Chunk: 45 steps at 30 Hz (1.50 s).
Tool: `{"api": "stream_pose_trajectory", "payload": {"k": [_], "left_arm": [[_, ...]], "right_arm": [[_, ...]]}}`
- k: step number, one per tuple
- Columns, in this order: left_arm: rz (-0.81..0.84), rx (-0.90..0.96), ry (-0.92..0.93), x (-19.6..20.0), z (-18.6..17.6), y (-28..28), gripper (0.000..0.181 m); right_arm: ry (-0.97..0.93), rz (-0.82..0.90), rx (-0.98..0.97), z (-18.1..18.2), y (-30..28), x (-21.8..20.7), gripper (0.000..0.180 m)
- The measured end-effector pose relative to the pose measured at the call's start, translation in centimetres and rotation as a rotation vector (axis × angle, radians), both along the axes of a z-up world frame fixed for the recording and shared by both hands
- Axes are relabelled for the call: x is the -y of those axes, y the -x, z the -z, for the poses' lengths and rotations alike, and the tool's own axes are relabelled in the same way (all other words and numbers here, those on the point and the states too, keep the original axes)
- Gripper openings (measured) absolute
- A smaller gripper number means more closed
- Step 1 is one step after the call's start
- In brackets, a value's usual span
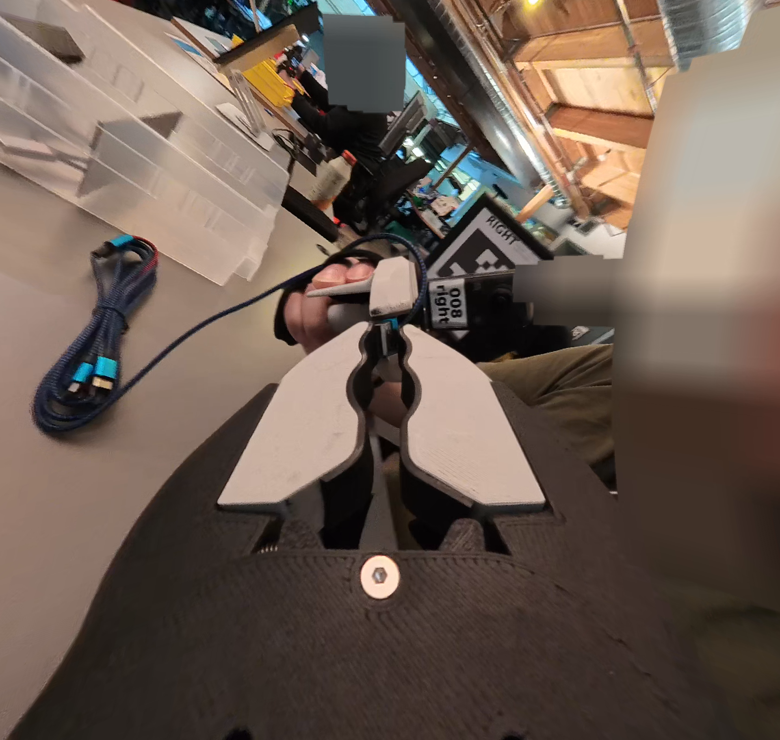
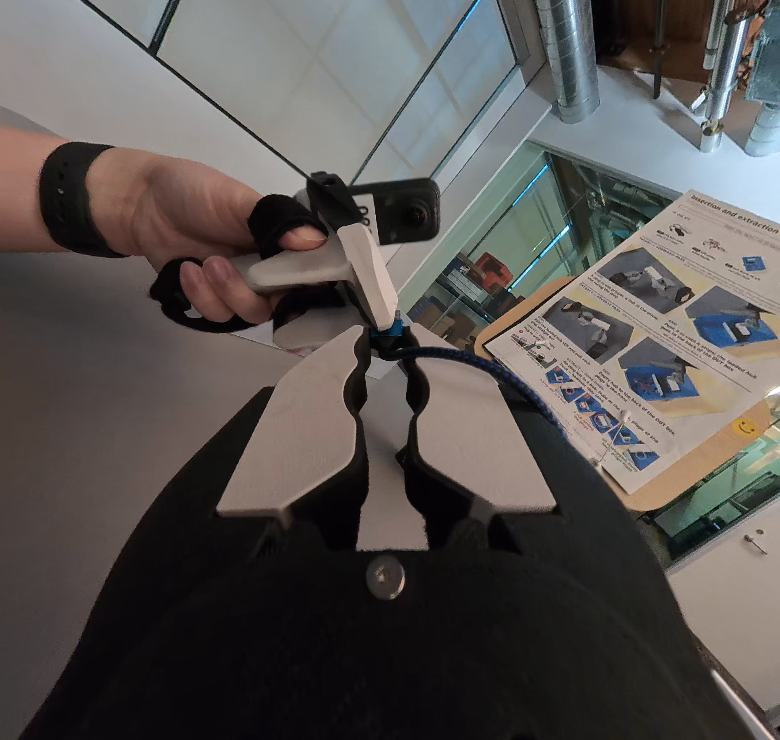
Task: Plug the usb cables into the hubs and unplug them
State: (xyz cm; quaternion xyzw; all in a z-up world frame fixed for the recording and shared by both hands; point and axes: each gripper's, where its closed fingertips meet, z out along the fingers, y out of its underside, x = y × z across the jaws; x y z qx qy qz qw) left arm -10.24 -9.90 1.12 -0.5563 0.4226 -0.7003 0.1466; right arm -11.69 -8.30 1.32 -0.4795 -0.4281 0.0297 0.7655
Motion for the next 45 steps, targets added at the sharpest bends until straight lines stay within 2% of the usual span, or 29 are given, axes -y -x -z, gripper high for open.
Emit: {"api": "stream_pose_trajectory", "payload": {"k": [1, 4, 6, 8, 10, 11, 14, 15, 16, 21, 24, 26, 30, 33, 35, 38, 40, 42, 45], "left_arm": [[-0.035, 0.006, -0.044, -0.3, -0.1, 0.0, 0.008], [-0.207, 0.080, -0.157, -2.6, -1.5, 0.5, 0.027], [-0.408, 0.110, -0.257, -5.6, -1.9, 1.2, 0.027], [-0.677, 0.120, -0.323, -9.4, -1.5, 2.1, 0.023], [-0.903, 0.104, -0.345, -12.6, 0.2, 3.1, 0.013], [-0.946, 0.068, -0.365, -13.7, 1.5, 3.0, 0.014], [-0.926, -0.189, -0.450, -16.0, 6.7, 1.2, 0.035], [-0.929, -0.253, -0.465, -16.9, 7.9, 0.8, 0.055], [-0.929, -0.276, -0.484, -17.6, 8.7, 0.2, 0.065], [-1.013, -0.297, -0.575, -21.9, 8.4, -0.6, 0.075], [-0.924, -0.327, -0.636, -23.1, 9.1, -2.2, 0.078], [-0.886, -0.391, -0.668, -24.0, 10.0, -2.8, 0.089], [-0.776, -0.532, -0.673, -25.1, 12.3, -3.4, 0.084], [-0.681, -0.624, -0.665, -25.2, 14.0, -3.7, 0.065], [-0.688, -0.622, -0.687, -25.6, 13.9, -3.8, 0.050], [-0.641, -0.588, -0.641, -25.0, 13.8, -4.2, 0.045], [-0.651, -0.586, -0.616, -24.6, 13.8, -4.2, 0.043], [-0.660, -0.578, -0.576, -23.7, 13.7, -4.3, 0.031], [-0.723, -0.608, -0.593, -22.5, 13.7, -4.3, 0.030]], "right_arm": [[0.004, 0.011, -0.007, 0.0, -0.2, -0.2, 0.014], [0.034, 0.080, -0.040, 0.1, -1.6, -1.1, 0.014], [0.056, 0.102, -0.100, -0.2, -2.7, -1.3, 0.015], [0.078, 0.136, -0.148, -0.4, -3.9, -1.7, 0.015], [0.087, 0.150, -0.174, -0.6, -4.7, -1.9, 0.015], [0.084, 0.147, -0.184, -0.9, -4.8, -1.8, 0.015], [0.073, 0.158, -0.169, -0.9, -4.8, -1.7, 0.015], [0.070, 0.160, -0.157, -0.9, -4.7, -1.7, 0.015], [0.068, 0.160, -0.149, -0.8, -4.6, -1.6, 0.015], [0.064, 0.156, -0.155, -1.1, -4.7, -1.4, 0.015], [0.061, 0.155, -0.180, -1.5, -5.2, -1.3, 0.014], [0.069, 0.153, -0.196, -1.6, -5.5, -1.4, 0.014], [0.068, 0.151, -0.199, -1.7, -5.7, -1.3, 0.015], [0.072, 0.148, -0.190, -1.7, -5.6, -1.3, 0.015], [0.070, 0.148, -0.183, -1.7, -5.6, -1.3, 0.014], [0.068, 0.142, -0.191, -1.9, -5.6, -1.2, 0.014], [0.067, 0.140, -0.198, -2.0, -5.7, -1.1, 0.014], [0.065, 0.145, -0.198, -2.0, -5.8, -1.1, 0.014], [0.066, 0.150, -0.203, -2.1, -5.9, -1.1, 0.014]]}}
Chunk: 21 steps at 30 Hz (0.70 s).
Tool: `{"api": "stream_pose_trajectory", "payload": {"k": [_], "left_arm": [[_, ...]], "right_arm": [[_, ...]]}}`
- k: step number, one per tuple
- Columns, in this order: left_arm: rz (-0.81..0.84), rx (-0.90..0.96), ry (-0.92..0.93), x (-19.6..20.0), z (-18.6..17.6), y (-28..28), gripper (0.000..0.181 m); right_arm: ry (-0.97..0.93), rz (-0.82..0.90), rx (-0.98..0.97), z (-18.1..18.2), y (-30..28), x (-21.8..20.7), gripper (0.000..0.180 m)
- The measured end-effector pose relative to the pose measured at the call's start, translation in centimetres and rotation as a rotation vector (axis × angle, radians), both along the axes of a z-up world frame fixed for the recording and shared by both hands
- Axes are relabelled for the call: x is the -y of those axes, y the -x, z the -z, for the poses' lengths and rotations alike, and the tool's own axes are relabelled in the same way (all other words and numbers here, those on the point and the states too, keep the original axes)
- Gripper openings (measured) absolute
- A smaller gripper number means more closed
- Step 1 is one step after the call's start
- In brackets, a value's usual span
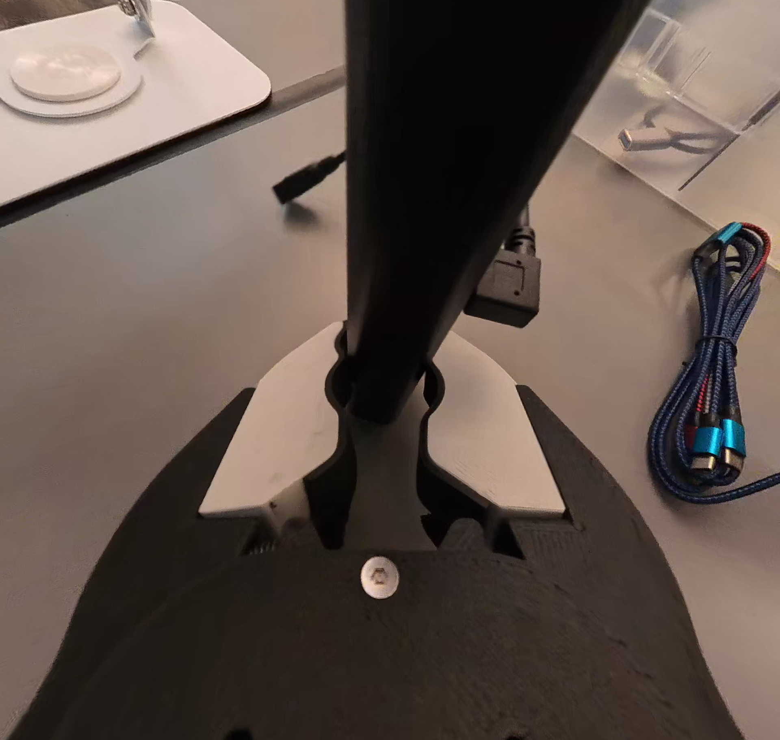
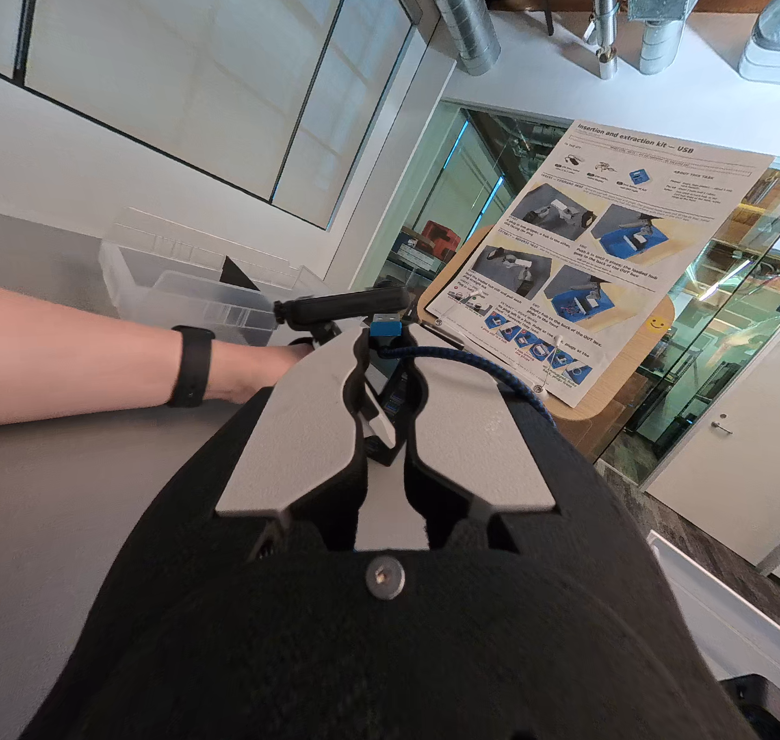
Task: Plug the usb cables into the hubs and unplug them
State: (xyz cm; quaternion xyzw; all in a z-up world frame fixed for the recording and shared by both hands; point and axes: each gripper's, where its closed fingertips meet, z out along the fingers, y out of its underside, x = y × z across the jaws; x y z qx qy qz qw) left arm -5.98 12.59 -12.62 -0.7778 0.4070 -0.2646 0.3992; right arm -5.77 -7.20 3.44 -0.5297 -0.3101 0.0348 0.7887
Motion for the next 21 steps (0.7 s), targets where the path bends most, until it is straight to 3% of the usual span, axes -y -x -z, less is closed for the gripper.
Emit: {"api": "stream_pose_trajectory", "payload": {"k": [5, 15, 21], "left_arm": [[-0.079, 0.027, 0.041, 2.0, 0.0, -0.1, 0.030], [-0.053, 0.028, 0.046, 2.3, 0.1, -0.3, 0.031], [-0.023, -0.132, 0.041, 2.4, 2.0, 0.0, 0.033]], "right_arm": [[-0.005, 0.015, -0.012, -0.2, -0.4, 0.0, 0.014], [0.004, 0.035, -0.017, -0.1, -0.9, -0.3, 0.015], [0.007, 0.038, -0.015, 0.0, -1.0, -0.4, 0.015]]}}
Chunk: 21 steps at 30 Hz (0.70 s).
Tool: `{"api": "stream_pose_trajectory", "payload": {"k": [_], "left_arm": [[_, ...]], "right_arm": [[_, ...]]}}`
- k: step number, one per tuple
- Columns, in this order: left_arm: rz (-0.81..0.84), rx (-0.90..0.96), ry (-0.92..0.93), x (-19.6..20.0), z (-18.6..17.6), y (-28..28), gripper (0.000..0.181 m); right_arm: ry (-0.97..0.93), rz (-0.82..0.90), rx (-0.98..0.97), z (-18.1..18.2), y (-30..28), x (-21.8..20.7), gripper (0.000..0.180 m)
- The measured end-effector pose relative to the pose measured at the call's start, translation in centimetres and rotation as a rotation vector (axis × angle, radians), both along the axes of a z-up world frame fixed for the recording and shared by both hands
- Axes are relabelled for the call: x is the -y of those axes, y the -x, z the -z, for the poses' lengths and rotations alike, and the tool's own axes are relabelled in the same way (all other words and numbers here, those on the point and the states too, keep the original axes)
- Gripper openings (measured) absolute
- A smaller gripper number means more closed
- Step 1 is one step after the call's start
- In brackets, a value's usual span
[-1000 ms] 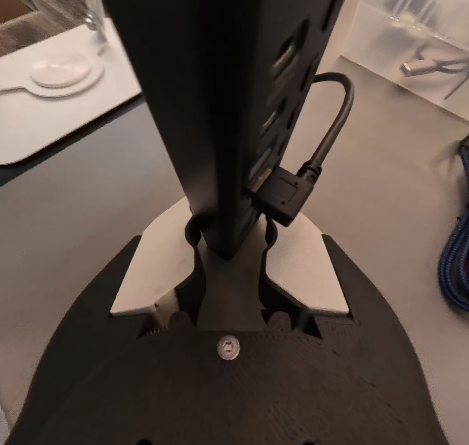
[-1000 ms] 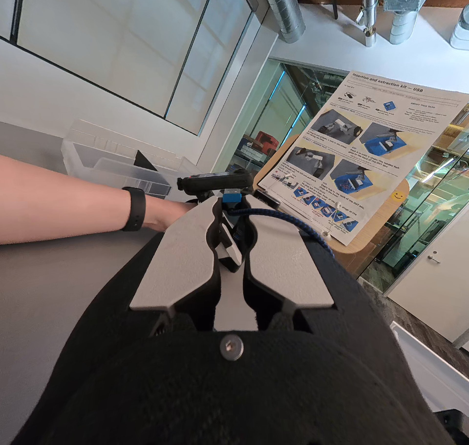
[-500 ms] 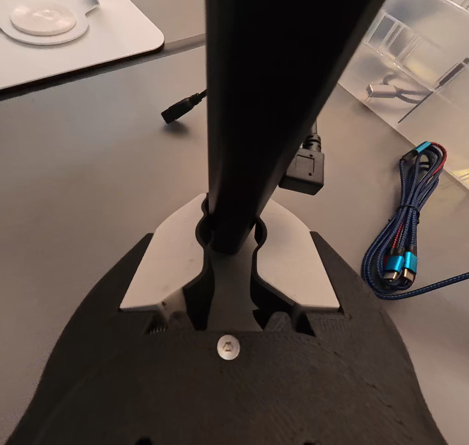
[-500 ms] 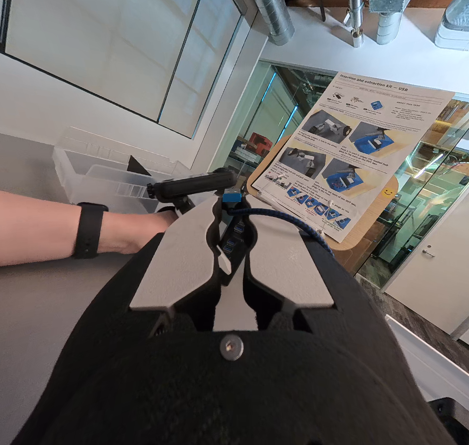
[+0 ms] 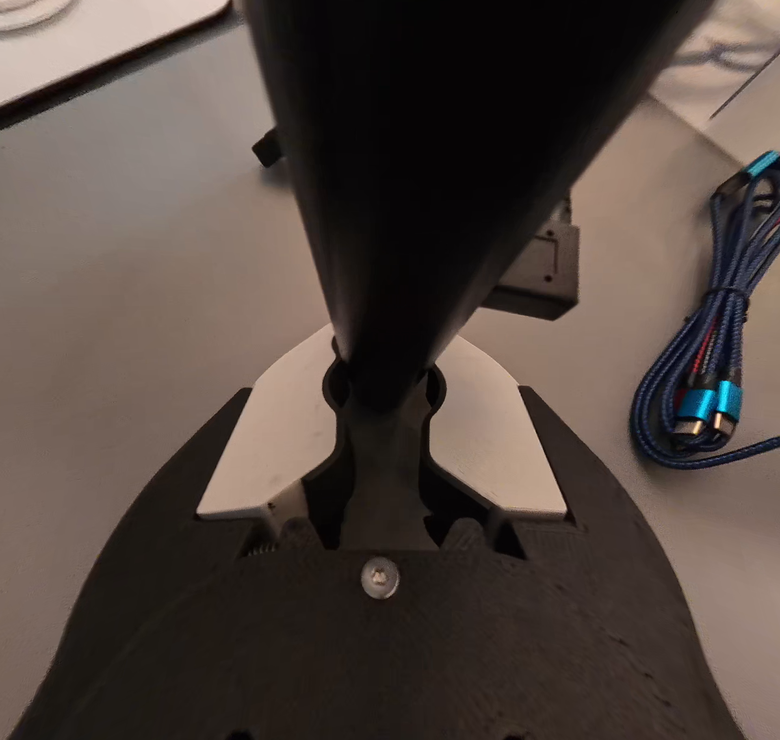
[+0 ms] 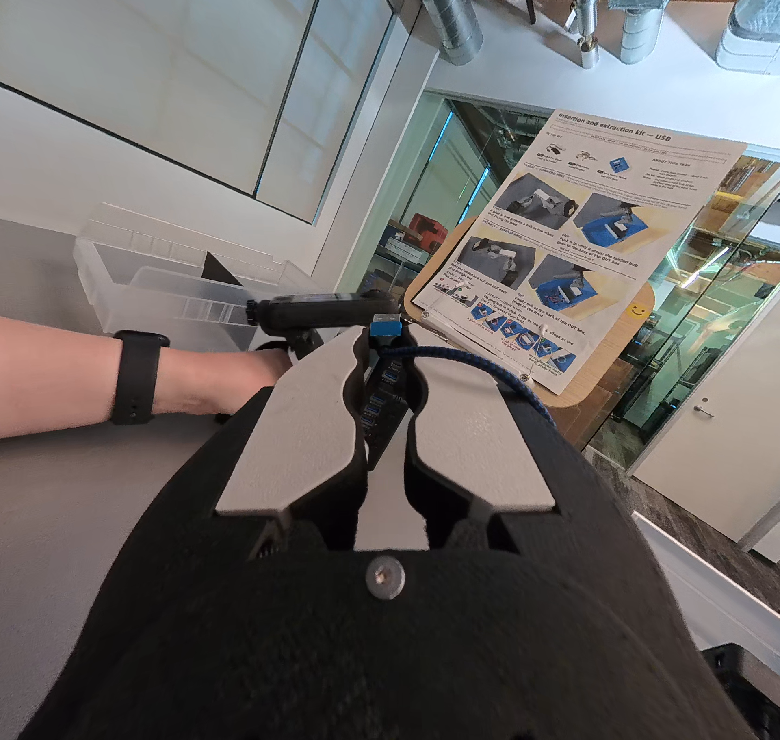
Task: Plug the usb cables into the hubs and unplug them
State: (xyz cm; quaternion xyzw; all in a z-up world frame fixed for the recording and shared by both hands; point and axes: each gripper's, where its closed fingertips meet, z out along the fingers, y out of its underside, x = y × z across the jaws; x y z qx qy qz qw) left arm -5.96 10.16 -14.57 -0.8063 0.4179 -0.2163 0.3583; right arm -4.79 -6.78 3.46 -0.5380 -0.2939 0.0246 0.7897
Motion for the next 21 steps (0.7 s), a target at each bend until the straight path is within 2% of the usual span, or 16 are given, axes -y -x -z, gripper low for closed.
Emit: {"api": "stream_pose_trajectory", "payload": {"k": [8, 21], "left_arm": [[0.005, 0.015, 0.020, -0.52, 0.00, -0.07, 0.038], [0.033, 0.041, 0.066, -0.51, -0.03, -0.21, 0.029]], "right_arm": [[0.011, 0.006, 0.009, 0.19, 0.00, -0.17, 0.015], [0.033, 0.011, 0.014, 0.70, 0.01, -0.54, 0.015]]}}
